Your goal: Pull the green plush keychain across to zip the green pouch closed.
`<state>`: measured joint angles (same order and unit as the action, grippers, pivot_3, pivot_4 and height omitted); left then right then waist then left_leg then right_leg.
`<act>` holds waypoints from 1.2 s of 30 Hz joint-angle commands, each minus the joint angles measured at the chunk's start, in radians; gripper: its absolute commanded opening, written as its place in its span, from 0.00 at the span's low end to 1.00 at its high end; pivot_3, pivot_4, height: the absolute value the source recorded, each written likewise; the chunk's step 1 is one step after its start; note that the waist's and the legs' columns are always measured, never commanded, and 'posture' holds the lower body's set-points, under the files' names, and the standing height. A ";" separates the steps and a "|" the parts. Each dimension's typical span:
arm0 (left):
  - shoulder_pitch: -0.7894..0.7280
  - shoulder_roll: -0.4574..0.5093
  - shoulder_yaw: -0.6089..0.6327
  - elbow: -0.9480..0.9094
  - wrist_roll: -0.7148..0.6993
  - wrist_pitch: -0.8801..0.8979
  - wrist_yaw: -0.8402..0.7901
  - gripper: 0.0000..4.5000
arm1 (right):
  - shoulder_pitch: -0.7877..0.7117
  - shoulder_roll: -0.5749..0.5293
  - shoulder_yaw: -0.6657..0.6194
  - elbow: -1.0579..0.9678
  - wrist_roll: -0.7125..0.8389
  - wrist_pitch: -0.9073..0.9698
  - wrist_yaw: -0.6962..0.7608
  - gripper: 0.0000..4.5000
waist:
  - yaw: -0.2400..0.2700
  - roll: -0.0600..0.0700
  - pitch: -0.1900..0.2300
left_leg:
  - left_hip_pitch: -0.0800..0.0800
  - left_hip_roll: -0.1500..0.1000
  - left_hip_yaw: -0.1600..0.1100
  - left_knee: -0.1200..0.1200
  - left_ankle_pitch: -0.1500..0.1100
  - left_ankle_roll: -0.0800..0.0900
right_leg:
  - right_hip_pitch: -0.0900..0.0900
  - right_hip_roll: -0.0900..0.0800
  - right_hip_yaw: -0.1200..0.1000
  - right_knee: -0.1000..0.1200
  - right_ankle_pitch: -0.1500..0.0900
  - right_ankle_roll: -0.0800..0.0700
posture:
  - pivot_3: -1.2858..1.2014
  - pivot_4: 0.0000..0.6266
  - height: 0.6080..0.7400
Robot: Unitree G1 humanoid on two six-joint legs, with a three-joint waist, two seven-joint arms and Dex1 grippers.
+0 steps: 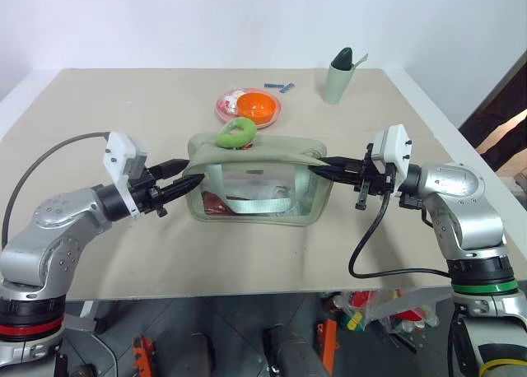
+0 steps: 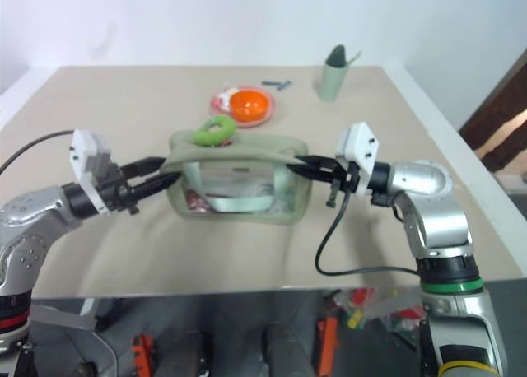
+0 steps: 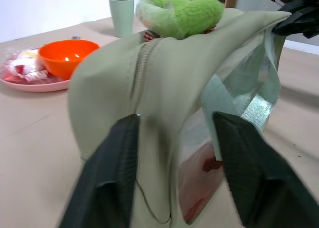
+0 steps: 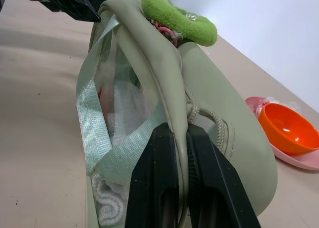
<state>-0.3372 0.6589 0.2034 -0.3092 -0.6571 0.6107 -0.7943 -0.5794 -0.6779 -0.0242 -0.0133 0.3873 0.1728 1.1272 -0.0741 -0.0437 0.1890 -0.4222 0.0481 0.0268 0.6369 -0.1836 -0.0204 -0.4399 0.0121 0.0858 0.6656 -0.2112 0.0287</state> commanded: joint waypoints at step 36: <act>0.014 -0.013 -0.065 -0.051 0.037 -0.045 -0.002 0.00 | -0.666 0.274 0.155 0.458 0.033 0.501 -0.127 0.99 | 0.017 -0.001 -0.001 | -0.005 0.000 -0.001 -0.001 -0.002 -0.001 | -0.003 -0.001 -0.001 -0.001 0.001 0.004 | 0.52 0.24 1.00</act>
<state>-0.3334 0.6442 0.1537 -0.3352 -0.6269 0.5654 -0.7946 -1.2280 -0.4039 0.1241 0.4619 0.4292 0.6887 0.9667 -0.0570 -0.0446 0.1884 -0.4275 0.0479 0.0257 0.6360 -0.1858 -0.0209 -0.4426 0.0107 0.0842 0.6642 -0.2107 0.0330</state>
